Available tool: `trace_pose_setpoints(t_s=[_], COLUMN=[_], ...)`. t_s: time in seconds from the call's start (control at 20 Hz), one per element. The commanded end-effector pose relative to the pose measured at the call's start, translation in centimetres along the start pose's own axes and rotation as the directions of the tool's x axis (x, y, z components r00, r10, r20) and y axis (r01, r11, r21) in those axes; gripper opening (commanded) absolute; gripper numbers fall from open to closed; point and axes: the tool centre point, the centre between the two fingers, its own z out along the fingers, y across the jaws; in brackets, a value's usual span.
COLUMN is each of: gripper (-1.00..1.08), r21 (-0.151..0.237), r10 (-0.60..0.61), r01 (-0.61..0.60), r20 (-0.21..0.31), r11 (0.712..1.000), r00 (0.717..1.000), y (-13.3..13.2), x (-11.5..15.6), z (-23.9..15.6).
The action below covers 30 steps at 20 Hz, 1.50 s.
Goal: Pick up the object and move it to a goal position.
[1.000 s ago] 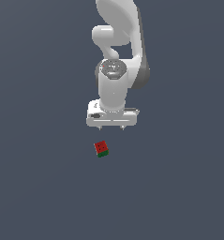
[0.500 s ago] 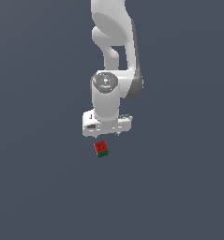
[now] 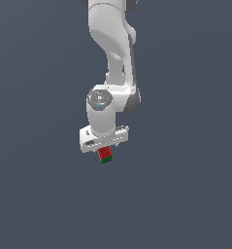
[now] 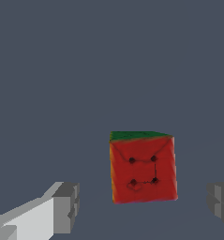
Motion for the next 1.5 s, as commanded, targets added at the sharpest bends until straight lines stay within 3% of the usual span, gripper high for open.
trace_pose_setpoints(t_s=[0.0, 0.5, 1.2, 1.25, 1.45], gripper=[1.00, 1.00, 1.00, -1.00, -1.00], r21=[0.001, 0.002, 0.002, 0.002, 0.002], r10=[-0.023, -0.039, -0.043, -0.043, -0.043], r01=[0.023, 0.039, 0.043, 0.043, 0.043], r20=[-0.004, -0.006, -0.007, -0.007, -0.007], r11=[1.000, 0.999, 0.999, 0.999, 0.999], r00=[1.000, 0.999, 0.999, 0.999, 0.999], y=[0.4, 0.8, 0.8, 0.8, 0.8], x=[0.2, 0.2, 0.3, 0.3, 0.3], z=[0.5, 1.3, 6.0, 6.0, 6.0])
